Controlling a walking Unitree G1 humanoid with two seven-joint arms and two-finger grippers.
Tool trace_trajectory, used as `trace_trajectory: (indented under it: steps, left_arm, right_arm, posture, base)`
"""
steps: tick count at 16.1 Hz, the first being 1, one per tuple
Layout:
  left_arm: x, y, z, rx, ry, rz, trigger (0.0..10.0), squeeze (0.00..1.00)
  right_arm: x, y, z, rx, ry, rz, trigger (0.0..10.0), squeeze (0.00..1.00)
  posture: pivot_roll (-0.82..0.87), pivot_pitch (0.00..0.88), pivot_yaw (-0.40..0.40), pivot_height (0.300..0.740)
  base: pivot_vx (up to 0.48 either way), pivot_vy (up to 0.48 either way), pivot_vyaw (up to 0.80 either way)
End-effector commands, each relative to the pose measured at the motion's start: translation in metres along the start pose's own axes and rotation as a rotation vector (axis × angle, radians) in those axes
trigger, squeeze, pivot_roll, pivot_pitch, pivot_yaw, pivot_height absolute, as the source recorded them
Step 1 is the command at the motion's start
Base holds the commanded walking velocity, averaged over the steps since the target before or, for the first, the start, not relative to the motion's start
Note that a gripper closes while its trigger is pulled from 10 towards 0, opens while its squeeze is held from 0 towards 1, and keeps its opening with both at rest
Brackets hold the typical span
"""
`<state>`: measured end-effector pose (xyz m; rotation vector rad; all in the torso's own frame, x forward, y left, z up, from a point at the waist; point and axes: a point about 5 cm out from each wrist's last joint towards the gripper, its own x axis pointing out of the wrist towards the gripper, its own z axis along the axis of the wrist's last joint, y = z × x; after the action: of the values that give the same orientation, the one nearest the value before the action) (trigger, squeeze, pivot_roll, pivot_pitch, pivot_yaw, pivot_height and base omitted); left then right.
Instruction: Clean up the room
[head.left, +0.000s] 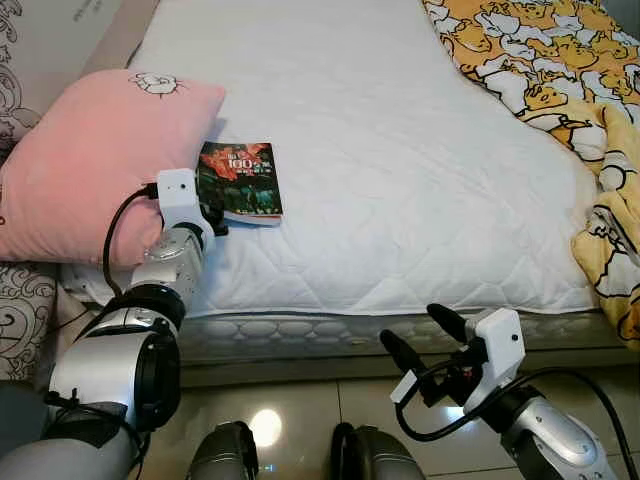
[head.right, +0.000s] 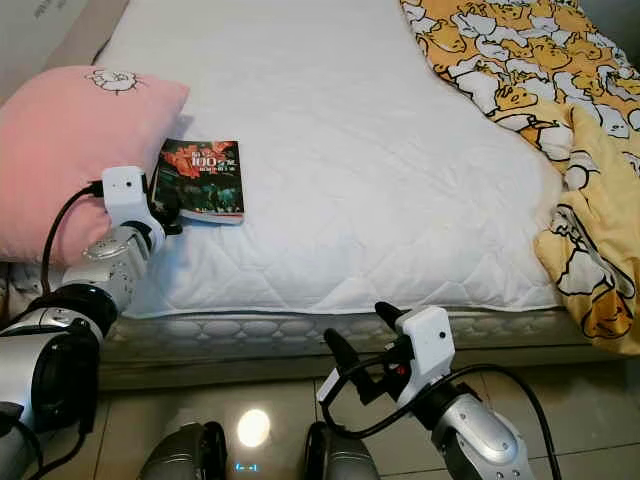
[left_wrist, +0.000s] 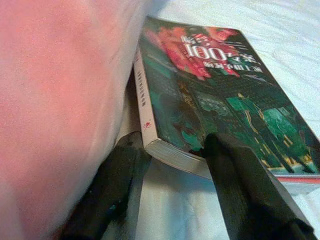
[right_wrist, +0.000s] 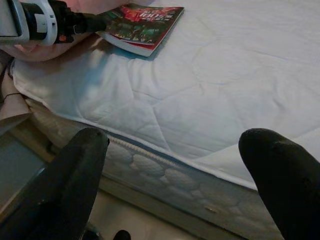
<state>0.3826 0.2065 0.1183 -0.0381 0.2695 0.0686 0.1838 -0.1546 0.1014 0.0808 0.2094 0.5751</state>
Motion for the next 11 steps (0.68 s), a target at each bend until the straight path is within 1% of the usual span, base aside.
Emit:
trace_trajectory:
  steps: [1,3,4,5,6,7,8,9,11]
  left_arm:
    - [0.001,-0.003,0.007,0.096,-0.032,-0.032,10.0,1.00]
    - [0.001,-0.006,0.013,0.190,-0.055,-0.061,10.0,1.00]
    - [0.001,-0.007,0.013,0.205,-0.057,-0.072,10.0,1.00]
    - [0.001,-0.008,0.014,0.239,-0.059,-0.084,10.0,1.00]
    - [0.001,-0.007,0.017,0.359,-0.066,-0.100,10.0,1.00]
    - [0.001,-0.006,0.017,0.391,-0.066,-0.104,10.0,1.00]
    - [0.001,-0.002,0.017,0.445,-0.054,-0.101,10.0,1.00]
    - [0.000,0.004,0.016,0.534,-0.041,-0.092,10.0,1.00]
    - [-0.001,0.009,0.013,0.584,-0.030,-0.079,10.0,1.00]
  right_arm:
    - [-0.004,0.000,-0.003,0.004,0.024,0.009,10.0,0.00]
    - [-0.005,0.001,-0.005,0.012,0.031,0.011,10.0,0.00]
    - [-0.005,0.002,-0.006,0.014,0.033,0.011,10.0,0.00]
    - [-0.006,0.002,-0.006,0.017,0.035,0.012,10.0,0.00]
    - [-0.007,0.003,-0.007,0.022,0.037,0.008,10.0,0.00]
    - [-0.007,0.003,-0.007,0.023,0.038,0.006,10.0,0.00]
    - [-0.007,0.003,-0.007,0.024,0.039,0.003,10.0,0.00]
    - [-0.008,0.003,-0.008,0.026,0.041,-0.001,10.0,0.00]
    - [-0.007,0.003,-0.008,0.028,0.041,-0.003,10.0,0.00]
  posture:
    - [-0.15,0.188,-0.108,0.710]
    - [-0.15,0.188,-0.108,0.710]
    - [-0.15,0.188,-0.108,0.710]
    - [-0.15,0.194,-0.110,0.710]
    - [-0.15,0.195,-0.108,0.710]
    - [-0.15,0.195,-0.108,0.710]
    - [-0.15,0.195,-0.106,0.710]
    - [-0.15,0.195,-0.103,0.710]
    - [-0.15,0.195,-0.103,0.710]
  base:
    - [0.000,0.000,0.00]
    - [0.000,0.000,0.00]
    - [0.000,0.000,0.00]
    - [0.000,0.000,0.00]
    - [0.000,0.000,0.00]
    - [0.000,0.000,0.00]
    - [0.000,0.000,0.00]
    - [0.000,0.000,0.00]
    - [0.000,0.000,0.00]
